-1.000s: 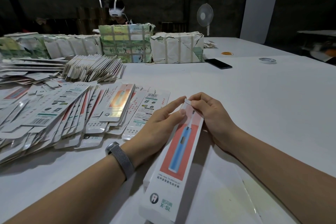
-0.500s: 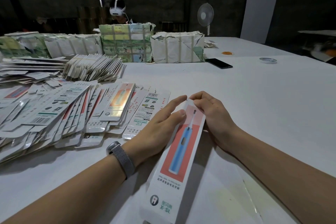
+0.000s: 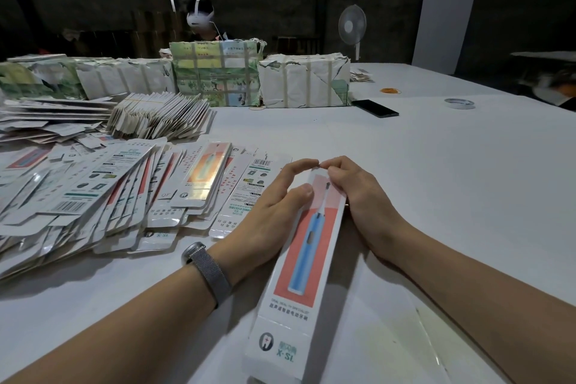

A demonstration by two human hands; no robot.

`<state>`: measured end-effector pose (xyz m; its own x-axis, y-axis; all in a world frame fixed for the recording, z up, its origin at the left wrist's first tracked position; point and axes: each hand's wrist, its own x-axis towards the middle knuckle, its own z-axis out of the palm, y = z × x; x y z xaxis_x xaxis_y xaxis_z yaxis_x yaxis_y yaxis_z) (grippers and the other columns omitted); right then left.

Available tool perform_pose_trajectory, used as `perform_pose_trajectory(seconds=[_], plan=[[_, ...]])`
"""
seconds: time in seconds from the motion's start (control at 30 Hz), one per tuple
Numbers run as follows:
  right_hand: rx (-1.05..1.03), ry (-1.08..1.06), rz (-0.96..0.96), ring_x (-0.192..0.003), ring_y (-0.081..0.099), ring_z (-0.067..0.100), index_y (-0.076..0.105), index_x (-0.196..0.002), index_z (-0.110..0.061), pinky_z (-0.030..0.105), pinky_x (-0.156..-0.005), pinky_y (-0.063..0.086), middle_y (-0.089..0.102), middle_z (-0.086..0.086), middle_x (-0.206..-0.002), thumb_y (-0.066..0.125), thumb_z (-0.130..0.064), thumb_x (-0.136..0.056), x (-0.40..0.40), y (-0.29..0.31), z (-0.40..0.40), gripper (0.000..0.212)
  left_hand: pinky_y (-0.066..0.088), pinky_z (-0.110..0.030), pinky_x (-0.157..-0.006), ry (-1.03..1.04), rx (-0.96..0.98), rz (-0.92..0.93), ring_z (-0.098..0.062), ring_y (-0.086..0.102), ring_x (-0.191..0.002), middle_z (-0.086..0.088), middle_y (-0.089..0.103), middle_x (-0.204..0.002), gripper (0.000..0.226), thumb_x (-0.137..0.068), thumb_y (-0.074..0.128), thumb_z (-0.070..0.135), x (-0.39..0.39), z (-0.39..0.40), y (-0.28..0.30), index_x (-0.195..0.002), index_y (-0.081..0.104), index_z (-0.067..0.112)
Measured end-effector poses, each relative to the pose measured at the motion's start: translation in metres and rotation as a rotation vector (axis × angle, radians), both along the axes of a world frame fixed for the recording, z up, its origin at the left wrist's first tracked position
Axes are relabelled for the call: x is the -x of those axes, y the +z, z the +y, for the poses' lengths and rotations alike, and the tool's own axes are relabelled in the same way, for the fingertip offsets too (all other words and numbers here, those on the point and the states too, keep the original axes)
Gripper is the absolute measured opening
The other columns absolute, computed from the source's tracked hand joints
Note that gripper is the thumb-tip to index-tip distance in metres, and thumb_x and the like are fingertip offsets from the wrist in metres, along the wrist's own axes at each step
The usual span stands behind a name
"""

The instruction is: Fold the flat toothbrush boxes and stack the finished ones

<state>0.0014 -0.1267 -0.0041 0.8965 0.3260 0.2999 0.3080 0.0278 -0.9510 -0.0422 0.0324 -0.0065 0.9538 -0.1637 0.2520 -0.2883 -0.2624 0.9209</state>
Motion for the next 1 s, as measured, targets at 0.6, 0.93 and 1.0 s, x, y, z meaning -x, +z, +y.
perform_pose_trajectory(seconds=[0.6, 0.93, 1.0], plan=[[-0.091, 0.038, 0.051, -0.063, 0.059, 0.020, 0.055, -0.083, -0.040, 0.022, -0.053, 0.048, 0.067, 0.008, -0.069, 0.066, -0.050, -0.082, 0.0022, -0.0007, -0.0068, 0.016, 0.055, -0.019, -0.057, 0.019, 0.202, 0.094, -0.009, 0.071, -0.063, 0.008, 0.073, -0.070, 0.019, -0.109, 0.039, 0.031, 0.0030, -0.0007, 0.0052, -0.120, 0.047, 0.044], [-0.096, 0.013, 0.087, -0.070, 0.065, 0.023, 0.053, -0.083, -0.041, 0.025, -0.061, 0.054, 0.072, 0.009, -0.076, 0.064, -0.053, -0.079, 0.0009, -0.0022, -0.0062, 0.017, 0.057, -0.021, -0.063, 0.051, 0.199, 0.123, -0.015, 0.075, -0.074, 0.006, 0.076, -0.080, 0.027, -0.106, 0.043, 0.042, 0.0005, -0.0002, 0.0022, -0.132, 0.044, 0.048], [-0.099, 0.007, 0.101, -0.070, 0.067, 0.022, 0.052, -0.082, -0.040, 0.026, -0.063, 0.055, 0.072, 0.009, -0.077, 0.063, -0.053, -0.080, 0.0002, -0.0024, -0.0065, 0.017, 0.057, -0.024, -0.065, 0.050, 0.204, 0.134, -0.016, 0.076, -0.076, 0.005, 0.076, -0.082, 0.028, -0.106, 0.044, 0.042, -0.0003, -0.0003, 0.0014, -0.134, 0.045, 0.048]])
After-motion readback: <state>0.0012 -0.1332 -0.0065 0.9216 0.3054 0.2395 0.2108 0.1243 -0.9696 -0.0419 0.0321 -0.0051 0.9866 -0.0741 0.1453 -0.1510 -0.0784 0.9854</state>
